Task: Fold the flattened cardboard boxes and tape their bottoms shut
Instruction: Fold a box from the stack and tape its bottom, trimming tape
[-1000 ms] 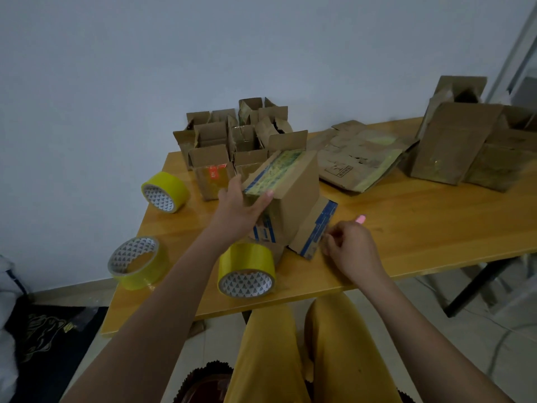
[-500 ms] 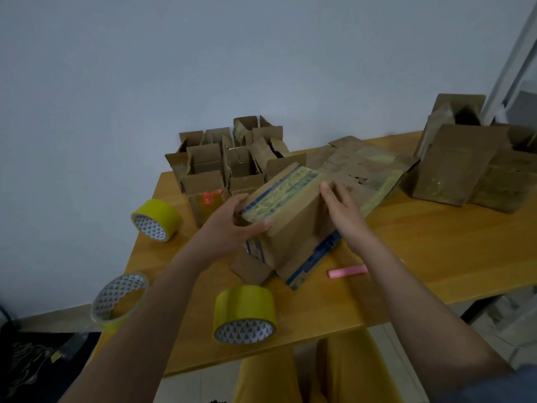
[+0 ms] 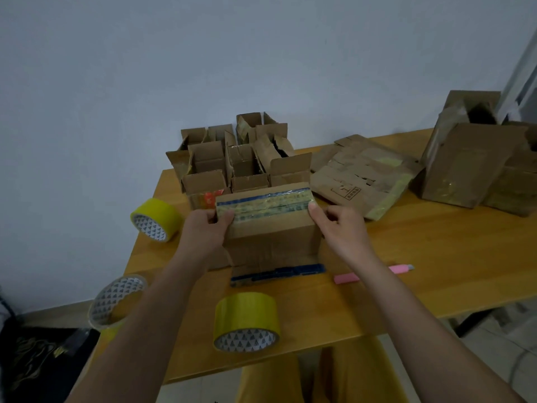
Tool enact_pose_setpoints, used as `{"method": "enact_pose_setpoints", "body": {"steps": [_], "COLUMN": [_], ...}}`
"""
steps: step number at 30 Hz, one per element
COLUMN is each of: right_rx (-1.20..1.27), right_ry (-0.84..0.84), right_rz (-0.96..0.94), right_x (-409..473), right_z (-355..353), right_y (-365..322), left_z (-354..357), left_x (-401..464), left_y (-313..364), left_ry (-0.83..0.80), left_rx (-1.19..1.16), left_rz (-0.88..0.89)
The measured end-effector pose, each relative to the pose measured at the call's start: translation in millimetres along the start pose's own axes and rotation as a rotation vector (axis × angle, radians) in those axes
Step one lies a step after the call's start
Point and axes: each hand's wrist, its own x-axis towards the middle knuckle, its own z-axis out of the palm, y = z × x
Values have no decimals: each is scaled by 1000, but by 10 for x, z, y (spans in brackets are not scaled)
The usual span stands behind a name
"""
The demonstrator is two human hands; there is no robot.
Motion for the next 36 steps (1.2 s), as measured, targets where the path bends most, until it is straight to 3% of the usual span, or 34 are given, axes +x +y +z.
{"method": "enact_pose_setpoints", "body": {"steps": [2, 5, 7, 9, 12, 15, 18, 24, 36], "right_rx": [37, -231, -391, -417, -551, -738, -820, -762, -479], "right_ry": [-78, -54, 119, 195, -11, -163, -193, -211, -93], "right_rz": [58, 56, -65, -310, -493, -491, -464, -421, -359], "right_x": [28, 114, 73, -7, -46, -9, 5, 55, 57], "right_z": [-25, 0, 50, 124, 268, 346, 382, 368, 268], "right_y": [29, 25, -25, -127, -213, -265, -301, -329, -226], "left_z": [-19, -10, 14, -11, -51, -56, -74, -115, -77], "left_x": [15, 0, -54, -105, -95, -65, -11, 2, -126], "left_y": [-11, 48, 66, 36, 0, -10, -47, 10, -25], "left_ry": [-41, -95, -86, 9, -14, -207, -230, -262, -120], "left_rx": [37, 52, 107, 302, 488, 685, 847, 819, 695], "left_rz": [-40, -103, 14, 224, 454, 416, 467, 488, 443]}}
